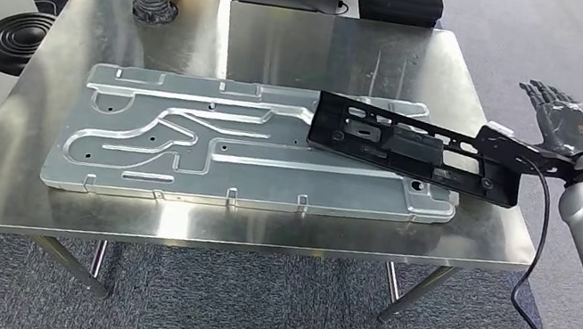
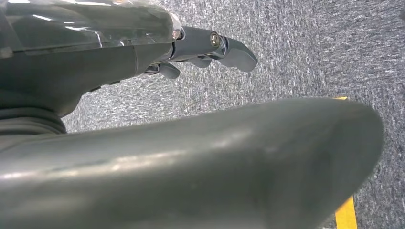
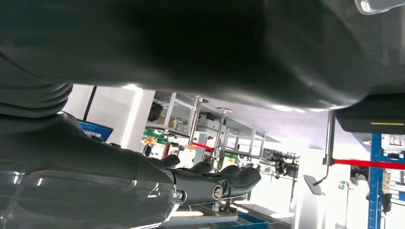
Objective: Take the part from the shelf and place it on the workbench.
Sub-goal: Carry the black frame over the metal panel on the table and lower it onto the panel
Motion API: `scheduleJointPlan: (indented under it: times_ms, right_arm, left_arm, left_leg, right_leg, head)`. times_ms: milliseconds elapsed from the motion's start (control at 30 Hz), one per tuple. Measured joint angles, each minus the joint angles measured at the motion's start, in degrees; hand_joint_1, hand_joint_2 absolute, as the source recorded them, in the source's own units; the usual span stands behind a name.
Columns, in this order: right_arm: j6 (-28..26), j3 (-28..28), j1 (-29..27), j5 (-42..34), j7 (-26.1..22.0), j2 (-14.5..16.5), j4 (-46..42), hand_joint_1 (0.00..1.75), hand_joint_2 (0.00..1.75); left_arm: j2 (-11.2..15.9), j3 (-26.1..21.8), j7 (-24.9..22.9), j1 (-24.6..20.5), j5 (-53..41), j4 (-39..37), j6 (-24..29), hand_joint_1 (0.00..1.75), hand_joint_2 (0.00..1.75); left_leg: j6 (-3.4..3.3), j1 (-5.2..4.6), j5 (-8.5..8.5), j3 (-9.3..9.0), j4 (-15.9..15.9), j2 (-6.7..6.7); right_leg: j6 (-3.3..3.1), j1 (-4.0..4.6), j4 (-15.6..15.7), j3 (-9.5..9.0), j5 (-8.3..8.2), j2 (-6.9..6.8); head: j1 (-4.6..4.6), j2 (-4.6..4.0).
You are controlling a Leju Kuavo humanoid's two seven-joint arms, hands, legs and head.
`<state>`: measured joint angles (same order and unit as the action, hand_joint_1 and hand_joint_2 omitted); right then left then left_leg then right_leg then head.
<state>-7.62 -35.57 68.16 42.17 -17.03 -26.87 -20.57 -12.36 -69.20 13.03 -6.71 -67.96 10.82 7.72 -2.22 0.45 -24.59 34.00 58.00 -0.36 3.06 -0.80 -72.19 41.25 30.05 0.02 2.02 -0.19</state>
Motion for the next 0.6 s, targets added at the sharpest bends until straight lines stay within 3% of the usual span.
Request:
scheduleJointPlan:
  times_ms: [67,133,233,300,400,433,467,500,600]
  right_arm:
    - [0.0,0.3,0.2,0.0,-0.3,-0.1,0.0,0.0,0.0]
    - [-0.1,0.6,0.3,0.0,-0.8,-0.2,0.0,0.0,0.0]
    - [-0.2,0.9,0.3,0.0,-1.6,-0.3,-0.1,0.0,0.0]
    - [-0.3,1.2,0.3,0.0,-2.0,-0.3,-0.3,0.0,0.0]
    - [-0.4,1.5,0.2,0.0,-2.7,-0.3,-0.5,0.0,0.0]
    - [-0.5,1.6,0.0,0.0,-3.0,-0.4,-0.5,0.0,0.0]
    - [-0.5,1.6,-0.1,0.0,-3.4,-0.4,-0.7,0.0,0.0]
    - [-0.6,1.6,-0.3,0.0,-3.7,-0.5,-1.0,0.0,0.0]
    - [-0.6,2.0,-0.5,0.0,-4.6,-0.9,-2.1,0.0,0.0]
  left_arm:
    - [0.0,0.0,0.0,-0.1,0.0,0.0,0.0,0.0,0.0]
    - [0.0,0.0,-0.1,-0.1,0.0,0.0,0.0,0.0,0.0]
    - [0.0,0.0,-0.1,0.0,0.0,0.0,0.0,0.0,0.0]
    - [0.0,0.0,-0.1,0.0,0.0,0.0,0.1,0.0,0.0]
    - [0.0,0.0,-0.1,0.1,0.0,0.0,0.1,0.0,0.0]
    - [0.0,0.0,-0.2,0.2,0.0,0.0,0.1,0.0,0.0]
    - [0.0,0.0,-0.2,0.2,0.1,0.0,0.1,0.0,0.0]
    - [0.0,-0.1,-0.1,0.3,0.1,0.0,0.1,0.0,0.0]
    - [0.1,-0.1,-0.1,0.3,0.4,0.0,0.2,0.0,0.0]
  left_leg:
    - [0.22,-0.09,-0.16,0.0,0.2,-0.05]
    - [0.65,-0.25,-0.28,0.1,0.3,-0.1]
    - [1.5,-0.31,-0.38,0.12,0.2,-0.07]
    - [2.12,-0.34,-2.04,1.01,2.4,-0.01]
    - [2.73,-0.19,-7.42,5.86,13.2,0.02]
    - [2.84,-0.16,-8.24,7.22,16.1,0.02]
    - [2.9,-0.15,-7.91,7.65,16.9,0.02]
    - [2.88,-0.13,-6.5,6.94,15.3,0.03]
    - [2.28,-0.14,-1.23,1.63,3.9,0.02]
  right_leg:
    - [-0.49,0.16,8.7,-4.09,-4.05,0.0]
    - [-1.13,0.51,14.1,-6.54,-5.72,0.02]
    - [-2.0,0.57,14.9,-6.72,-5.8,0.02]
    - [-2.66,0.23,15.5,-6.99,-6.07,-0.02]
    - [-3.14,0.17,15.6,-7.15,-6.11,-0.04]
    - [-3.18,0.19,15.6,-7.15,-6.07,-0.04]
    - [-3.18,0.19,15.5,-7.16,-6.01,-0.02]
    - [-3.14,0.19,15.3,-7.19,-5.93,0.02]
    - [-2.65,0.31,14.8,-7.14,-5.51,0.17]
  head:
    - [0.0,0.01]
    - [0.0,0.01]
    - [0.0,0.01]
    - [-0.01,0.01]
    - [-0.01,0.01]
    - [-0.01,0.01]
    - [-0.01,0.01]
    - [-0.01,0.01]
    - [-0.01,-0.01]
